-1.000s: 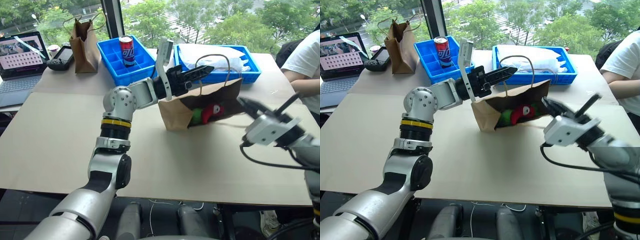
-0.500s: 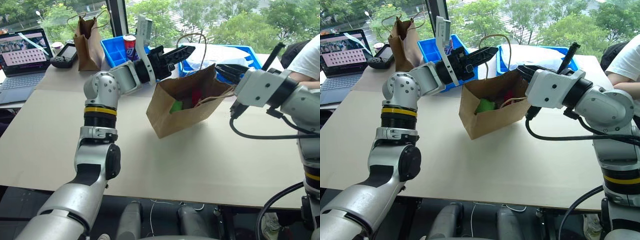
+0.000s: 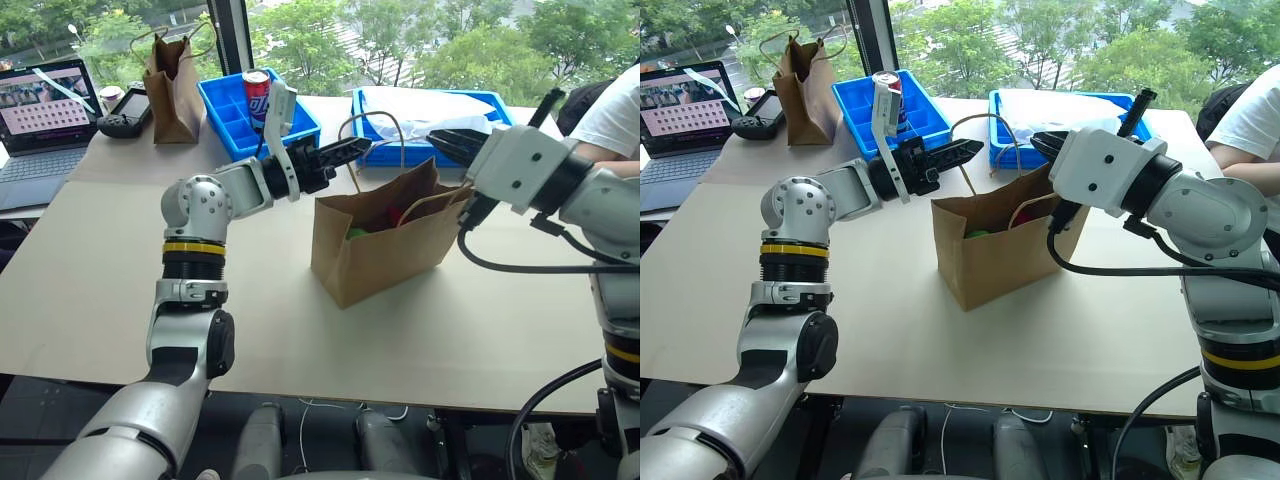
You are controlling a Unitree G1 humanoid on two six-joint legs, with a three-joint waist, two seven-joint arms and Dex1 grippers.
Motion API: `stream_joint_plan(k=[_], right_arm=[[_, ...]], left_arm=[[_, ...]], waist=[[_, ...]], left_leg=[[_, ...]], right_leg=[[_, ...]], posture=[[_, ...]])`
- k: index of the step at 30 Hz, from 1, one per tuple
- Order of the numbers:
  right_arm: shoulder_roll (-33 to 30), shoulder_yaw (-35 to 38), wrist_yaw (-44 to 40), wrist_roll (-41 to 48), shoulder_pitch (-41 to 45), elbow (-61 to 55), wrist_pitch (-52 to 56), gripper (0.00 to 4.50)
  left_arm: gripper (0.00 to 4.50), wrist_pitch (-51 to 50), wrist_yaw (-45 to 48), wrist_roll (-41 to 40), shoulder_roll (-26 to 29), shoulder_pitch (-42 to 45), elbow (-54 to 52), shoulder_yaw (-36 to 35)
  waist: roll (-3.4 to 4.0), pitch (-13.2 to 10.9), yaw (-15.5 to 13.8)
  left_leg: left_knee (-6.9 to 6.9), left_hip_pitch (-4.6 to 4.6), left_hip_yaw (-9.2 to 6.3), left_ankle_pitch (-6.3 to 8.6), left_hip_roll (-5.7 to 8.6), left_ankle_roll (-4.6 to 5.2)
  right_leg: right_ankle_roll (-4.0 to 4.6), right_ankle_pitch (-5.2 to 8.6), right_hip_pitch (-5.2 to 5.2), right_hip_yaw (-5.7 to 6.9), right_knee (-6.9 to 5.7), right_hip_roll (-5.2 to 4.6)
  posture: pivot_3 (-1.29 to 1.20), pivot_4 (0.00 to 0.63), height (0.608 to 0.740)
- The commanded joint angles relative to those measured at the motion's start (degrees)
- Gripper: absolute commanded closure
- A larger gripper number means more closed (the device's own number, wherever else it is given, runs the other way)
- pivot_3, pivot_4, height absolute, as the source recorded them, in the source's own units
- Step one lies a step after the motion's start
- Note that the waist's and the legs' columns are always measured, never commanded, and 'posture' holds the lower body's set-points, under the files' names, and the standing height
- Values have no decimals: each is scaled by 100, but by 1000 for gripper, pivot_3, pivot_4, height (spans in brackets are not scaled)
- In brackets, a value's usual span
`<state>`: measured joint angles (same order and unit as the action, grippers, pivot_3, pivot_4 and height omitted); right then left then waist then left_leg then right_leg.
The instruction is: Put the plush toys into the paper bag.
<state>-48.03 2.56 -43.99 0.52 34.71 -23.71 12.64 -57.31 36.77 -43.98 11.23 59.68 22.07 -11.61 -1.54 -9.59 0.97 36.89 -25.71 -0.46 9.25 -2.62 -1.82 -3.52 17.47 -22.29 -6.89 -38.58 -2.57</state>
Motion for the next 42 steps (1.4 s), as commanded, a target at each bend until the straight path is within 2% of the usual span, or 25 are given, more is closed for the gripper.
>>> stream_joint_plan(k=[1, 4, 7, 12, 14, 18, 21, 25, 29, 33, 37, 42], right_arm=[[106, 219, -8, 392, 18, -309, 284, 4210], [23, 373, -112, 638, 54, -406, 547, 3384], [-251, 505, -282, 692, -55, -411, 596, 2370], [-940, 633, -435, 114, -757, -50, -176, 599], [-1055, 671, -393, -38, -965, 57, -424, 45], [-1244, 848, -387, -223, -1334, 213, -783, 45], [-1449, 1239, -479, -227, -1630, 380, -1050, 45], [-1710, 2012, -817, 137, -1900, 543, -1097, 45], [-1857, 2284, -981, 309, -1937, 562, -1035, 45], [-1926, 2332, -1148, 511, -2008, 386, -723, 0], [-1861, 2338, -1307, 906, -2140, 11, -34, 0], [-1628, 2560, -1402, 1393, -2845, -531, 1125, 0]], left_arm=[[4500, 157, 101, 27, -12, 75, -106, 25], [4500, 177, 161, 54, -2, 88, -51, 35], [4500, 197, 258, 93, 13, 109, 11, 52], [4500, 318, 429, 191, 5, 213, 239, 105], [4500, 346, 481, 216, -9, 239, 292, 117], [4500, 375, 537, 260, -41, 267, 346, 129], [4500, 368, 571, 260, -40, 280, 351, 142], [4500, 363, 666, 304, 133, 393, 377, 101], [4500, 249, 863, 152, 280, 543, 475, -52], [3475, -2, 1299, 105, 542, 623, 366, 63], [1988, -108, 1719, 97, 878, 737, 263, 152], [320, 314, 2414, 467, 1721, 632, 280, 360]], waist=[[0, 0, 2], [0, 0, -3], [0, 0, -5], [0, 0, -20], [0, 0, -15], [0, 0, 15], [0, 0, 7], [-1, 0, 4], [-1, 0, 26], [0, 0, 32], [0, -1, 45], [0, -1, 46]], left_leg=[[0, 0, 0, 0, 0, 0], [0, -1, 0, 0, 0, 0], [0, -1, 0, 0, 1, 0], [0, -2, 0, 0, 1, 0], [0, -3, 1, 0, 2, 0], [-1, -2, 2, 0, 1, 0], [-1, 0, 2, 0, 1, 0], [0, -1, 3, 0, 2, 0], [-1, 2, 2, 0, 1, 0], [-1, 7, 3, 0, 1, 0], [-2, 6, 3, 0, 0, 0], [-2, 6, 2, 0, -1, 0]], right_leg=[[0, 0, 0, 0, 0, 0], [0, 0, 0, 0, 0, 0], [0, 0, 0, 0, 1, -1], [0, 0, 3, 2, 8, -1], [-1, 1, 2, 1, 9, -1], [-1, 1, 0, 0, 7, 0], [-1, 1, 0, -1, 5, 0], [-1, 1, 2, -2, 7, -1], [-1, 0, 3, -1, 5, 0], [-2, 1, 7, -2, 6, 0], [-2, 1, 6, -1, 5, 1], [-2, 1, 6, 0, 6, 1]], posture=[[0, 150, 704], [0, 150, 704], [0, 150, 704], [0, 150, 704], [0, 150, 704], [0, 150, 704], [0, 150, 704], [0, 150, 704], [0, 150, 704], [0, 150, 704], [0, 150, 704], [0, 150, 704]])
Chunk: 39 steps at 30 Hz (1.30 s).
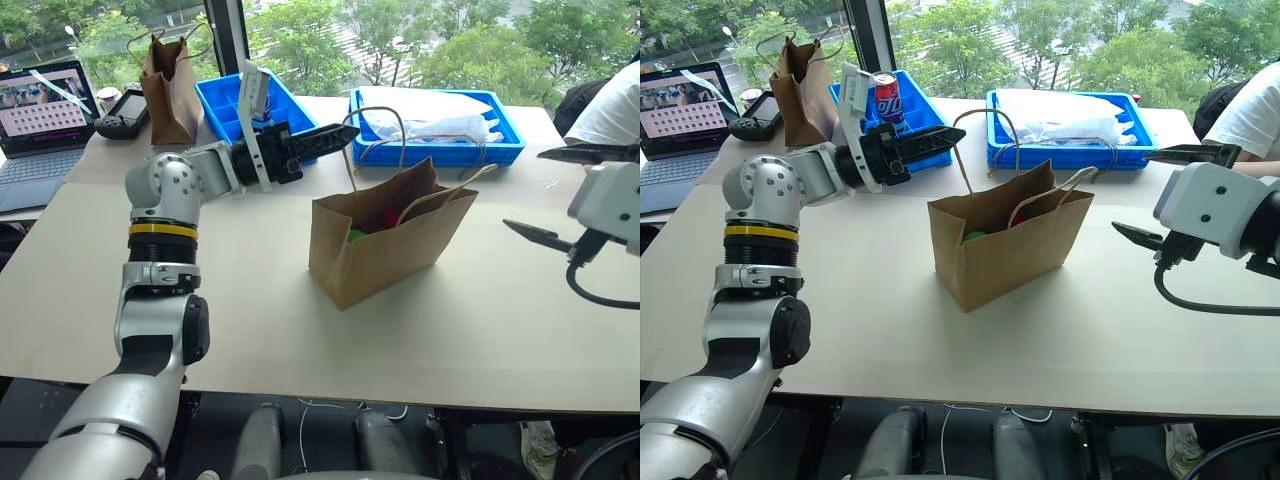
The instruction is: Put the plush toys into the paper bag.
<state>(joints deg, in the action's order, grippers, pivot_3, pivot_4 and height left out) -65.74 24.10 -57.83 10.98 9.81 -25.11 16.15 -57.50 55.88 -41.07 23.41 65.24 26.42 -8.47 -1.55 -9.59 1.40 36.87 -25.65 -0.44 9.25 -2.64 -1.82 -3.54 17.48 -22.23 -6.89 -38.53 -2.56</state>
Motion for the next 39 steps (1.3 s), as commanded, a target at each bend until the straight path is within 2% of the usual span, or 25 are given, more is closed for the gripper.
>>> stream_joint_plan(k=[1, 5, 8, 11, 12, 15, 19, 22, 27, 31, 39], right_arm=[[231, 447, 24, 446, -482, -496, 975, 0], [653, 567, 283, 1133, -710, -1003, 1965, 0], [1078, 377, 736, 1683, -673, -1421, 2729, 0], [1500, 20, 1248, 2037, -440, -1704, 3190, 777], [1650, -82, 1431, 2147, -334, -1771, 3331, 1193], [2077, -521, 1928, 2330, -74, -1932, 3630, 2070], [2515, -1111, 2499, 2222, 134, -1967, 3739, 3514], [2755, -1466, 2796, 2103, 158, -1944, 3646, 4307], [3125, -1970, 3197, 1867, 309, -1824, 3470, 4412], [3355, -2257, 3388, 1657, 458, -1678, 3344, 4412], [3861, -2714, 3591, 1402, 872, -1405, 3183, 4412]], left_arm=[[30, 479, 654, 223, 656, 7, -144, 41], [30, 1244, 1189, 533, 1177, -416, 46, 46], [30, 1779, 1540, 832, 1419, -1101, -153, 266], [0, 1976, 1769, 840, 1407, -1659, -468, 325], [0, 1995, 1826, 819, 1401, -1802, -571, 336], [0, 1959, 1930, 744, 1348, -2177, -992, 412], [0, 2027, 1891, 744, 1101, -2351, -1215, 490], [0, 1837, 1470, 910, 831, -2107, -974, 611], [0, 2008, 1446, 1040, 521, -1820, -797, 805], [0, 1815, 1592, 927, 401, -1908, -1175, 970], [0, 1244, 1930, 568, 655, -2097, -1886, 1019]], waist=[[0, 0, 8], [1, 1, 21], [1, 1, 35], [-1, 0, 29], [-4, -2, 29], [-10, -4, 15], [-10, -4, -26], [-10, -4, -52], [-11, -4, -33], [-11, -4, -10], [-10, -4, 66]], left_leg=[[-1, 0, 0, 0, 0, 0], [0, 3, 2, 0, -2, 0], [0, 9, 3, 0, -5, 0], [1, 9, 4, 0, -8, 0], [2, 3, 4, 0, -8, 0], [5, -5, 3, -1, -10, 1], [5, -5, 3, -1, -9, 1], [7, -5, 3, -1, -9, 1], [8, -9, 2, -1, -10, 2], [7, -8, 2, -1, -11, 2], [7, -7, 1, -2, -12, 3]], right_leg=[[0, 0, 0, 0, 0, 1], [1, 0, 0, -1, -3, 0], [3, 1, 4, 0, -7, 1], [5, 1, 5, 1, -9, 2], [5, 1, 0, 1, -10, 1], [5, 1, -5, 4, -11, 3], [5, 1, -4, 4, -9, 3], [5, 1, -4, 4, -9, 2], [5, 1, -8, 5, -10, 6], [5, 1, -10, 3, -14, 8], [6, 1, -12, 4, -23, 10]], posture=[[0, 150, 704], [0, 150, 704], [0, 150, 704], [0, 150, 704], [0, 150, 704], [0, 150, 704], [0, 150, 704], [0, 150, 704], [0, 150, 704], [0, 150, 704], [0, 150, 704]])
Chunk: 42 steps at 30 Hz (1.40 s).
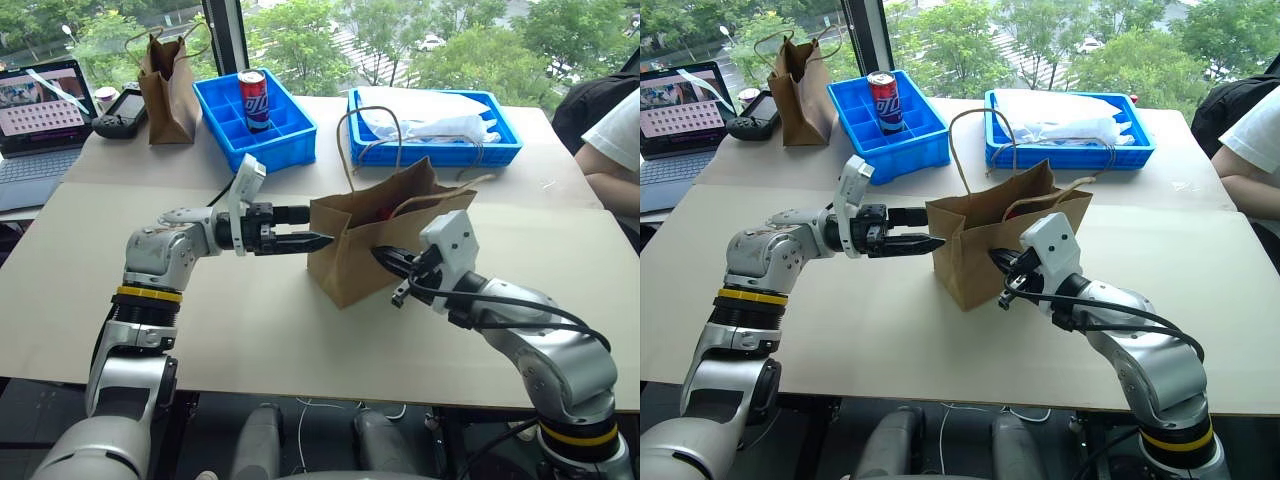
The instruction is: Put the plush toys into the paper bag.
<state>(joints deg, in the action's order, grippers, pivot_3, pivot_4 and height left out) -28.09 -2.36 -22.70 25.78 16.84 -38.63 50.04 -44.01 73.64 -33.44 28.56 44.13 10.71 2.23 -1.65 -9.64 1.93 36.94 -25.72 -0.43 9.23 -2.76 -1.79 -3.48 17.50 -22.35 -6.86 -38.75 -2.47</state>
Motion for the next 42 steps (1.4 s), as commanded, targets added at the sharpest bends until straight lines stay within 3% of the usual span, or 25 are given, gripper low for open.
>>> stream_joint_plan(k=[1, 14, 17, 27, 32, 36, 39, 42], right_arm=[[144, -109, 93, -104, 215, -20, -211, 4412], [451, -384, 90, -385, 577, 313, -347, 4412], [457, -397, 88, -430, 605, 335, -362, 4500], [423, -291, 54, -410, 727, 253, -257, 4500], [196, 150, -156, 90, 796, -129, 122, 4500], [-257, 854, -658, 1240, 588, -721, 792, 4500], [-1075, 1534, -1153, 2208, -89, -1145, 1437, 4500], [-2001, 2470, -1742, 2612, -1426, -1308, 1802, 4500]], left_arm=[[0, -119, 119, -201, 132, 14, -333, -49], [0, -229, -615, -5, -340, -265, -710, 325], [749, -102, -655, 153, -298, -285, -684, 470], [4396, 485, -803, 558, -448, -219, -409, 599], [4486, 937, -714, 801, -496, 18, 11, 629], [4486, 1577, -232, 967, -371, 371, 522, 636], [4486, 2263, 444, 1119, -163, 709, 1057, 645], [4486, 3160, 1541, 1197, 170, 1205, 1760, 724]], waist=[[0, 0, 20], [0, 0, 35], [0, 0, 37], [0, 0, 38], [0, 0, 20], [0, 0, 12], [0, 0, -2], [0, -1, -40]], left_leg=[[0, 0, -1, 0, 0, 0], [0, 2, -1, 0, 0, 1], [0, 2, -1, 0, 0, 1], [0, 3, -1, 0, 0, 1], [0, 1, -1, 0, 2, 1], [-3, -2, -1, 0, 1, 1], [-4, -13, -5, 0, 1, 1], [-8, -26, -11, 1, 3, 3]], right_leg=[[0, 0, 0, 1, 0, 0], [0, 0, 1, 1, -1, 0], [1, 0, 1, 1, -1, 0], [1, 1, 1, 0, 0, 0], [1, 0, 1, 0, 0, -1], [1, 1, 0, 1, 6, -1], [1, 0, -1, 7, 16, -1], [2, 1, 0, 12, 34, -3]], posture=[[0, 150, 704], [0, 150, 704], [0, 150, 704], [0, 150, 704], [0, 150, 704], [0, 150, 704], [0, 150, 704], [0, 150, 704]])
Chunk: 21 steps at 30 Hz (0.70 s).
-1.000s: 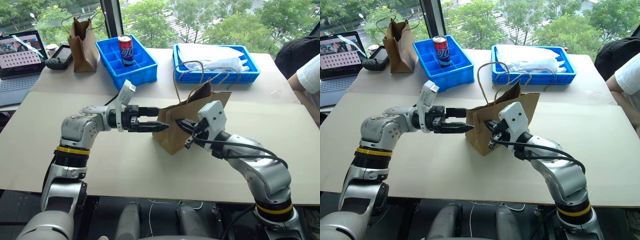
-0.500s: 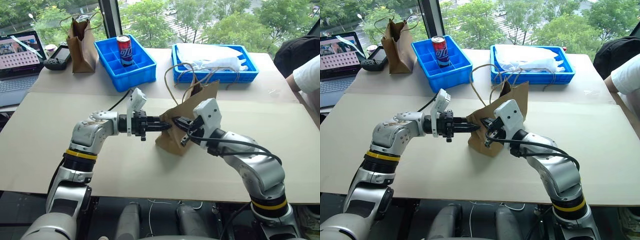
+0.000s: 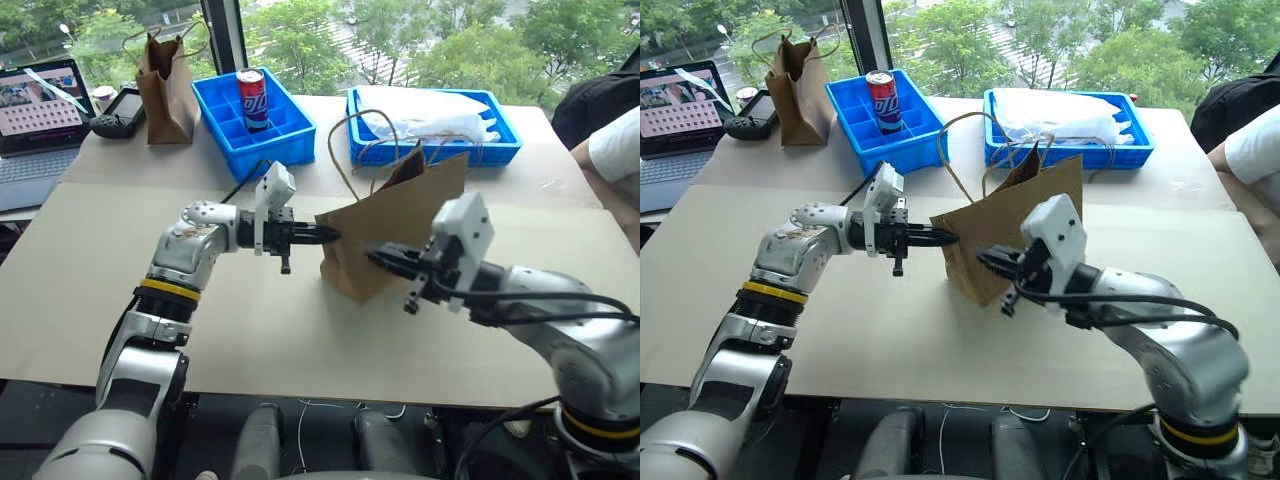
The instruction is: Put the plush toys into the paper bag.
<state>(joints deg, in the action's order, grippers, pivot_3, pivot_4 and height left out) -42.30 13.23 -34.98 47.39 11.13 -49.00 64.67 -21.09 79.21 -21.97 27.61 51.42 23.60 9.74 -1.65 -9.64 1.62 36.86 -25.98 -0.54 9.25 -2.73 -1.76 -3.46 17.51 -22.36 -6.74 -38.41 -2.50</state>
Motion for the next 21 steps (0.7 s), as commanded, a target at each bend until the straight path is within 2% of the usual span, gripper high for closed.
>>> stream_joint_plan(k=[1, 3, 8, 12, 17, 21], right_arm=[[-797, 1100, -647, 354, -1242, -257, 298, 4500], [-1029, 1288, -754, 270, -1654, -229, 153, 4500], [-1232, 1523, -962, -375, -2583, 59, -503, 4500], [-1278, 1531, -1169, -640, -2838, 291, -937, 4500], [-1275, 1466, -1244, -811, -2906, 423, -1220, 4500], [-1256, 1406, -1242, -933, -2920, 463, -1358, 4500]], left_arm=[[4486, 1123, 1196, -50, 396, 605, 618, 96], [4486, 1430, 1329, -227, 543, 746, 809, 307], [4486, 2189, 1329, -1292, 1413, 1147, 810, 1674], [4486, 2732, 1329, -1734, 1806, 1476, 917, 2650], [4486, 3520, 1329, -1787, 1876, 1777, 1378, 3557], [4486, 3624, 1329, -1771, 1690, 1870, 1793, 3788]], waist=[[0, 0, -29], [-1, 0, -11], [-2, -1, 27], [-3, -2, 34], [-3, -2, 32], [-3, -2, 34]], left_leg=[[0, -2, 1, 1, 1, 1], [1, -5, 0, 1, 0, 1], [2, 2, -1, 0, -3, 2], [5, -4, -2, 0, -1, 3], [7, -3, -2, -1, -1, 3], [7, -5, -2, -1, -1, 3]], right_leg=[[0, 0, -2, -2, 4, 0], [0, 0, -2, 0, 10, 1], [-3, 1, 4, -2, 8, 2], [-3, 2, 4, -2, 10, 1], [-4, 2, 5, -2, 10, 1], [-4, 2, 4, -1, 10, 2]], posture=[[0, 150, 704], [0, 150, 704], [0, 150, 704], [0, 150, 704], [0, 150, 704], [0, 150, 704]])
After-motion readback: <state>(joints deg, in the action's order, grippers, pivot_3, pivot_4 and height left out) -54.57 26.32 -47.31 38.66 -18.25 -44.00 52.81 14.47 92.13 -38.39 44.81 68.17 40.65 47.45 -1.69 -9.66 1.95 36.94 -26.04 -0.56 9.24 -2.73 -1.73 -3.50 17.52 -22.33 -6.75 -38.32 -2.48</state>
